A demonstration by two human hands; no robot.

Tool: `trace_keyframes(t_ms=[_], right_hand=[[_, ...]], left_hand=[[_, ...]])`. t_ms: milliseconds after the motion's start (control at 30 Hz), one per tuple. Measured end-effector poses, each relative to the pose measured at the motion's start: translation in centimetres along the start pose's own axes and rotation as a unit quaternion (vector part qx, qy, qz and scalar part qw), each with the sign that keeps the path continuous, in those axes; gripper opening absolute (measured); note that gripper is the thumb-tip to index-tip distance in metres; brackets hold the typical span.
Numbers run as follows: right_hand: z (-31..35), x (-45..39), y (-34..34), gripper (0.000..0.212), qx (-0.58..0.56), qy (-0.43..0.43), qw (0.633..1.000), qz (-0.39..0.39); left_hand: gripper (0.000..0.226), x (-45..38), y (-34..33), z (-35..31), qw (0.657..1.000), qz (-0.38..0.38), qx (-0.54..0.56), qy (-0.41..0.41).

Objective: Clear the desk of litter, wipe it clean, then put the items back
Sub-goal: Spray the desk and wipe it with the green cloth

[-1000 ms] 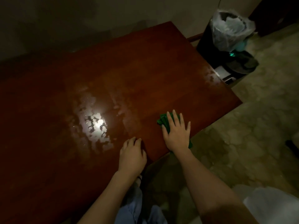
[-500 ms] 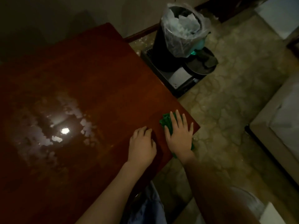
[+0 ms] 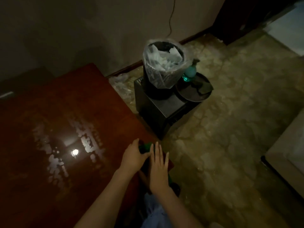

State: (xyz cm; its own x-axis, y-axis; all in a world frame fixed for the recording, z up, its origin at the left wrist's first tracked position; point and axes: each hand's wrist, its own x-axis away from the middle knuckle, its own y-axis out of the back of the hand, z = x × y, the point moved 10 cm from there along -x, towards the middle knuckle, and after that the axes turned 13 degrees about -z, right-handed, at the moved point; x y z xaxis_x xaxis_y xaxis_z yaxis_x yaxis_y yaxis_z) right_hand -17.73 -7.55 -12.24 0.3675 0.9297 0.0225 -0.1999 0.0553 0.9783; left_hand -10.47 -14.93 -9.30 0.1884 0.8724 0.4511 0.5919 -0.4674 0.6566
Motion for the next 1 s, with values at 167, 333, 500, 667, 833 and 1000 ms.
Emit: trace_keyframes(t_ms=[167, 333, 500, 667, 833, 1000], right_hand=[[-3.0, -0.7, 1.3, 0.143, -0.061, -0.049, 0.996, 0.048], [-6.6, -3.0, 2.6, 0.107, -0.059, -0.065, 0.993, 0.075], [-12.8, -4.5, 1.5, 0.068, -0.259, -0.165, 0.937, 0.167], [-19.6, -11.5, 2.4, 0.051, -0.308, -0.15, 0.914, 0.216], [-26.8, -19.9, 5.4, 0.012, -0.388, -0.166, 0.873, 0.246], [-33.0, -28.0, 7.7, 0.019, -0.431, -0.198, 0.838, 0.269]], left_hand=[[0.04, 0.0, -0.7, 0.7, 0.995, -0.039, -0.063, 0.071], [0.005, -0.2, -3.4, -1.7, 0.99, -0.065, -0.078, 0.101], [0.016, -1.2, -6.6, -8.6, 0.973, -0.094, -0.21, -0.011], [0.009, -4.6, -10.1, -16.0, 0.995, -0.086, -0.053, -0.009], [0.01, -11.2, -13.3, -24.3, 0.997, -0.066, 0.045, 0.004], [0.009, -19.1, -15.0, -32.1, 0.994, -0.074, 0.079, 0.002]])
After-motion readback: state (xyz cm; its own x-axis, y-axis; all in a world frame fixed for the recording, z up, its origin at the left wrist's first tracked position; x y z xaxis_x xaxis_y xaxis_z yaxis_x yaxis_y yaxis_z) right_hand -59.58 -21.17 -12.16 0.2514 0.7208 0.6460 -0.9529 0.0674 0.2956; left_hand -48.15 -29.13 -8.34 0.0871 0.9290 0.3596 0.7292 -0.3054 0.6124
